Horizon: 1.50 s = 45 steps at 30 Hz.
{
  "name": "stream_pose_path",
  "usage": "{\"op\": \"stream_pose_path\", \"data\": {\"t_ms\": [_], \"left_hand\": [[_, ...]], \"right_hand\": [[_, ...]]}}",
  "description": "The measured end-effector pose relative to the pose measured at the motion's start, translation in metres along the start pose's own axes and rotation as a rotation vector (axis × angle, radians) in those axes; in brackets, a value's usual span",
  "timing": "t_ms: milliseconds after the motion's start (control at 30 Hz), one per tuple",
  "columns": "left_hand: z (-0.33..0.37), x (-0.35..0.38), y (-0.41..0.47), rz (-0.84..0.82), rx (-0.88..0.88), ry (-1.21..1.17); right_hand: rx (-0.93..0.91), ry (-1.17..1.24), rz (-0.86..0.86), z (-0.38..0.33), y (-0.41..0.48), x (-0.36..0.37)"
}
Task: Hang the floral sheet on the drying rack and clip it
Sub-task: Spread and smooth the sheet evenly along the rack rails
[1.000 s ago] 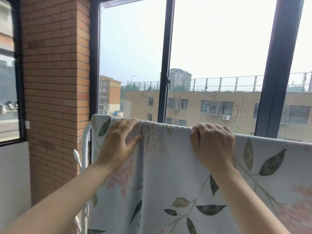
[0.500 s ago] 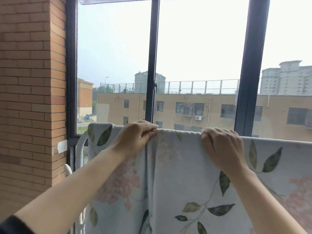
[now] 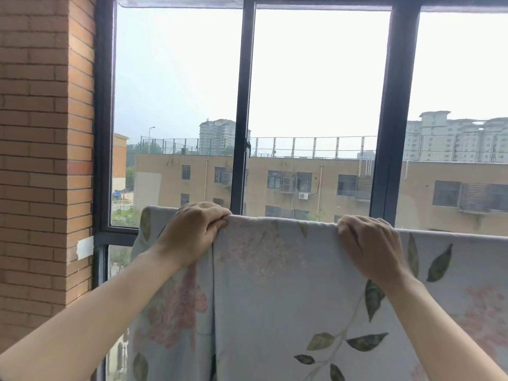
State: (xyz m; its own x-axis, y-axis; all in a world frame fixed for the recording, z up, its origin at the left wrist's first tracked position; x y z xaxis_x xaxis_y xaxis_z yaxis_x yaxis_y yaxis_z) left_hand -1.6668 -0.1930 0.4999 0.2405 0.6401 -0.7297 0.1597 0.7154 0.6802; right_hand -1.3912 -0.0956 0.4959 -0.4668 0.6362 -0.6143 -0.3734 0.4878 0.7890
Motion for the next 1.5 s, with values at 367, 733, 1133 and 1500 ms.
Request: {"op": "stream_pose_path", "data": {"t_ms": [367, 733, 1133, 1500], "left_hand": [[0.044, 0.021, 0.021, 0.013, 0.082, 0.056], [0.027, 0.019, 0.024, -0.018, 0.077, -0.059], [0.021, 0.012, 0.016, 0.039, 0.09, -0.08], [0.016, 0.001, -0.018, 0.194, 0.006, -0.097]], "right_hand": [[0.006, 0.014, 0.093, 0.004, -0.002, -0.004], [0.017, -0.025, 0.049, -0.026, 0.013, 0.015], [-0.054, 0.018, 0.097, -0.1, 0.03, 0.037], [-0.021, -0.013, 0.161, -0.089, 0.025, 0.028]]}}
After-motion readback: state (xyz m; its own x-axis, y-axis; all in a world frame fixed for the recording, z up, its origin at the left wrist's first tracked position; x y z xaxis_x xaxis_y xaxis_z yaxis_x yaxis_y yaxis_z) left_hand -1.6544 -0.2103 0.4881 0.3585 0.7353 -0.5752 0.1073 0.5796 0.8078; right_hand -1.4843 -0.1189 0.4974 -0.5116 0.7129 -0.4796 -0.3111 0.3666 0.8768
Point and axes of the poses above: each hand's wrist, its own y-axis towards the middle knuckle, its own x-axis out of the palm, z = x × y, the point moved 9 cm from there along y, towards the middle knuckle, and after that the axes turned 12 degrees about -z, right-handed, at the moved point
